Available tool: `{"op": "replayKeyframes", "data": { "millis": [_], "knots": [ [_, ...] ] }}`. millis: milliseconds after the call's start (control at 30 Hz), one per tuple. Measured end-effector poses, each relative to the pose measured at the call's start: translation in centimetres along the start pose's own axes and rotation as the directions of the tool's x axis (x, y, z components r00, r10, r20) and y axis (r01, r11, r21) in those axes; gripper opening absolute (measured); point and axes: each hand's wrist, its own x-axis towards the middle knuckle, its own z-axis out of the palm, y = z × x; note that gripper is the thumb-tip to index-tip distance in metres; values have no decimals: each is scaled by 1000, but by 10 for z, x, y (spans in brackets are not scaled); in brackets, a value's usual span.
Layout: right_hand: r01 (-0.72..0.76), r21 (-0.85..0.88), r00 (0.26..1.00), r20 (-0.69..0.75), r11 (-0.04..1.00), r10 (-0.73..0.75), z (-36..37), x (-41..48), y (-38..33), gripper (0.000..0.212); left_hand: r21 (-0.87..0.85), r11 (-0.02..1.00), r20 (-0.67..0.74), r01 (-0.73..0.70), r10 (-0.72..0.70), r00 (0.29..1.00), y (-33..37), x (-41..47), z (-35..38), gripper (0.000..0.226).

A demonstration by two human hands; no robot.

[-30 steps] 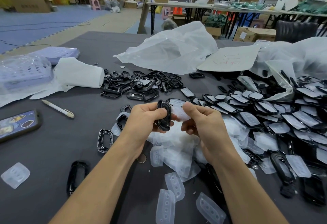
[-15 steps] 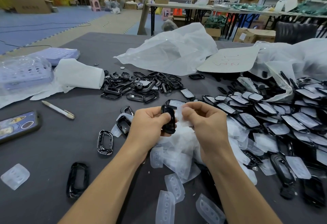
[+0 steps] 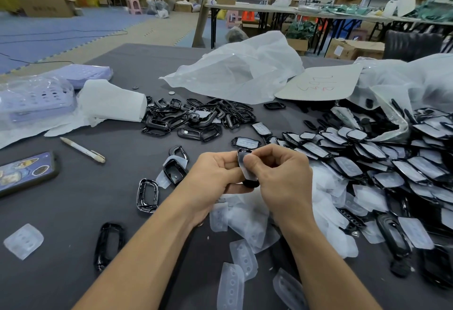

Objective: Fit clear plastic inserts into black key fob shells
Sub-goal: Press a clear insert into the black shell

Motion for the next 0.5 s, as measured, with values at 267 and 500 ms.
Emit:
{"op": "replayKeyframes", "data": {
  "millis": [267, 500],
  "knots": [
    [-11, -43, 996, -94, 999, 7, 2, 3, 3, 15, -48, 997, -24, 64, -66, 998, 6, -1, 1, 38],
    [-47, -38, 999, 11, 998, 47, -5, 7, 3, 17, -27, 999, -51, 30, -31, 998, 3, 0, 4, 33]
  ]
}}
